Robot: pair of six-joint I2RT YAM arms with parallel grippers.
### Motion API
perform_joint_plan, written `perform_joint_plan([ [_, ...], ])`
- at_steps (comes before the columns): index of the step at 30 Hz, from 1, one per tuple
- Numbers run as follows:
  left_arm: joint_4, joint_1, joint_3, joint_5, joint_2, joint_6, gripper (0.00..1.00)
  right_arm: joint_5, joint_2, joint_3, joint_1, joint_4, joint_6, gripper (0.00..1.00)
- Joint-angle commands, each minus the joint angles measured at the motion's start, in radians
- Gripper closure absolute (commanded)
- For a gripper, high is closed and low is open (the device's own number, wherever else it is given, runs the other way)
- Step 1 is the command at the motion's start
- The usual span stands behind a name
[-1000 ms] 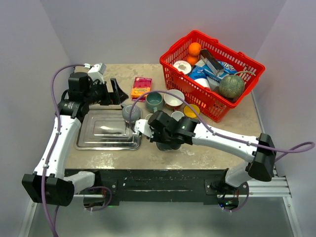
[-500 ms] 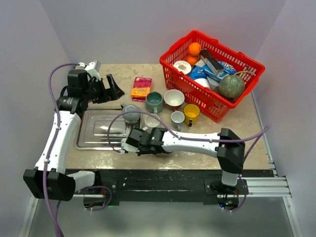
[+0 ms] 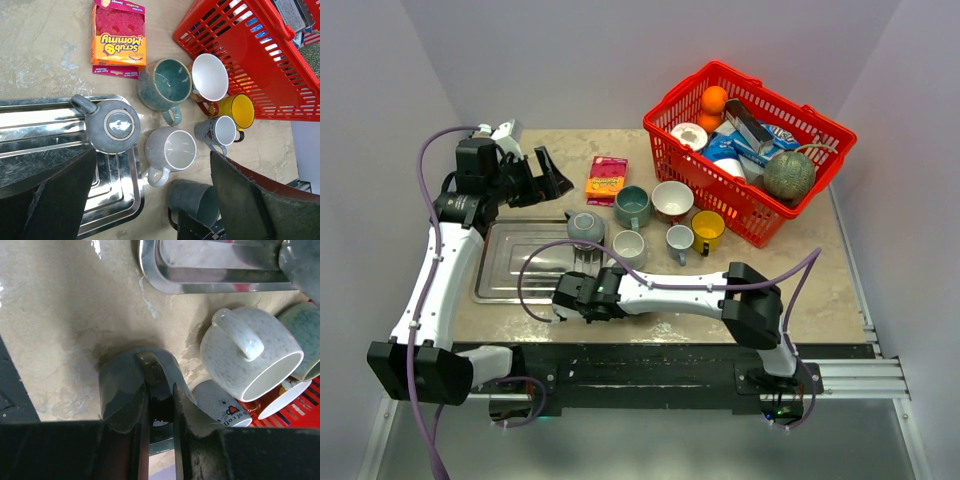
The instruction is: Turn the mug right side up
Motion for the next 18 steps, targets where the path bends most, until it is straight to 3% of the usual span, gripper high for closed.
perform_joint_plan([
  [1, 0.023, 0.005, 0.011, 0.027, 0.007, -0.008, 0.01, 0.055, 0.028, 0.075, 0.006, 0.033, 0.024, 0.93],
  [13, 0.016, 0.005, 0.014, 0.05, 0.033, 0.004, 0.01, 0.009, 0.037, 0.077, 0.009, 0.04, 0.049, 0.64],
  [18, 0.016, 0.005, 0.011, 0.045, 0.033, 0.007, 0.01, -0.021, 0.026, 0.078, 0.009, 0.039, 0.058, 0.56],
])
